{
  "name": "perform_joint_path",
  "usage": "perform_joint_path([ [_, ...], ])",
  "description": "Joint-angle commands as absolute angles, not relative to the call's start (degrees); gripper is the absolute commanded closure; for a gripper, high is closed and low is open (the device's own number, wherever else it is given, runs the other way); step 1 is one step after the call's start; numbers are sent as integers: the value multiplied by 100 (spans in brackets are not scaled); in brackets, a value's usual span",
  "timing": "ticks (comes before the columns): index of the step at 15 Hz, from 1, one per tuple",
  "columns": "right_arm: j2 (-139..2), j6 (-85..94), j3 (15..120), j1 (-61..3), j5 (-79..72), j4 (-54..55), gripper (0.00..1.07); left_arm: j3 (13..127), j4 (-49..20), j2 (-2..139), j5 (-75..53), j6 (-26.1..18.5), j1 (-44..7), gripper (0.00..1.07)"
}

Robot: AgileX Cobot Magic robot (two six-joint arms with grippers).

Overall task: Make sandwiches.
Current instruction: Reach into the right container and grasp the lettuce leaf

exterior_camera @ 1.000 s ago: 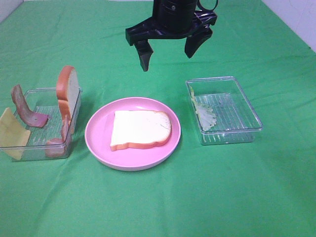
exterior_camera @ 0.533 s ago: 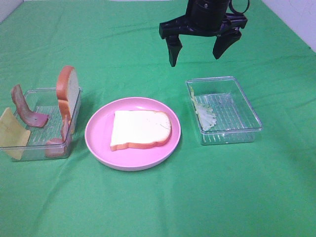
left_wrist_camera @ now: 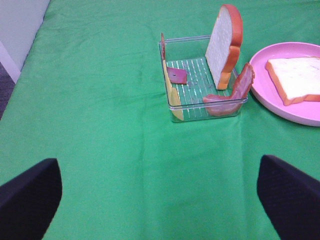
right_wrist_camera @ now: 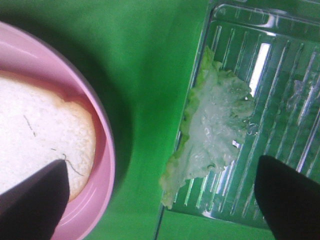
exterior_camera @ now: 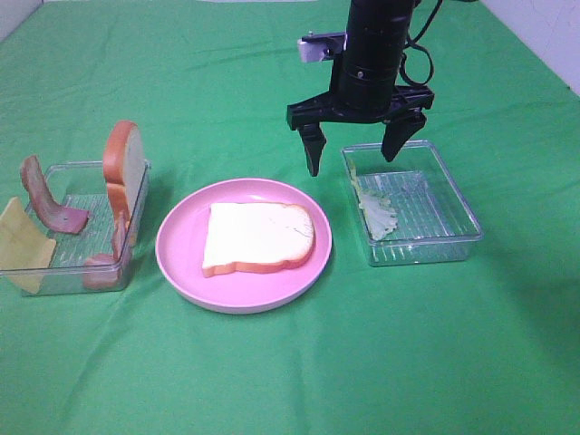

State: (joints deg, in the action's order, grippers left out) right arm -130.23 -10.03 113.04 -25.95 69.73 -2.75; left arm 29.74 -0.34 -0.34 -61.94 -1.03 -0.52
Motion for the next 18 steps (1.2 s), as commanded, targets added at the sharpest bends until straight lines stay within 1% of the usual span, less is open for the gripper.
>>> perform_joint_path([
  [1, -13195, -1043, 11276, -2595, 7368, -235, 13, 2968, -80, -115, -6171, -80, -46, 6],
  [8, -13430, -1089, 11276, -2595, 7328, -252, 16, 2968, -80, -115, -6171, -80, -46, 6],
  [9, -13430, -1094, 11276, -2595, 7328, -252, 19, 2968, -80, -115, -6171, -80, -46, 6],
  [10, -13430, -1192, 11276, -2595, 7311, -286, 29, 2968, -80, -115, -6171, -80, -46, 6],
  [11, -13430, -1220, 11276, -2595, 7305, -338, 33, 2968, -80, -115, -6171, -80, -46, 6],
  [12, -13436, -1261, 11276, -2595, 7294, -453, 42, 2968, -80, -115, -6171, -80, -46, 6],
  [14, -13447, -1427, 11276, -2578, 7259, -556, 57, 2968, -80, -115, -6171, -80, -46, 6],
  [15, -13470, -1507, 11276, -2578, 7248, -596, 66, 2968, -80, -115, -6171, -80, -46, 6],
  [16, -13482, -1587, 11276, -2578, 7242, -676, 81, 2968, -80, -115, -6171, -80, -46, 6],
  [18, -13482, -1553, 11276, -2578, 7231, -682, 98, 2968, -80, -115, -6171, -80, -46, 6],
])
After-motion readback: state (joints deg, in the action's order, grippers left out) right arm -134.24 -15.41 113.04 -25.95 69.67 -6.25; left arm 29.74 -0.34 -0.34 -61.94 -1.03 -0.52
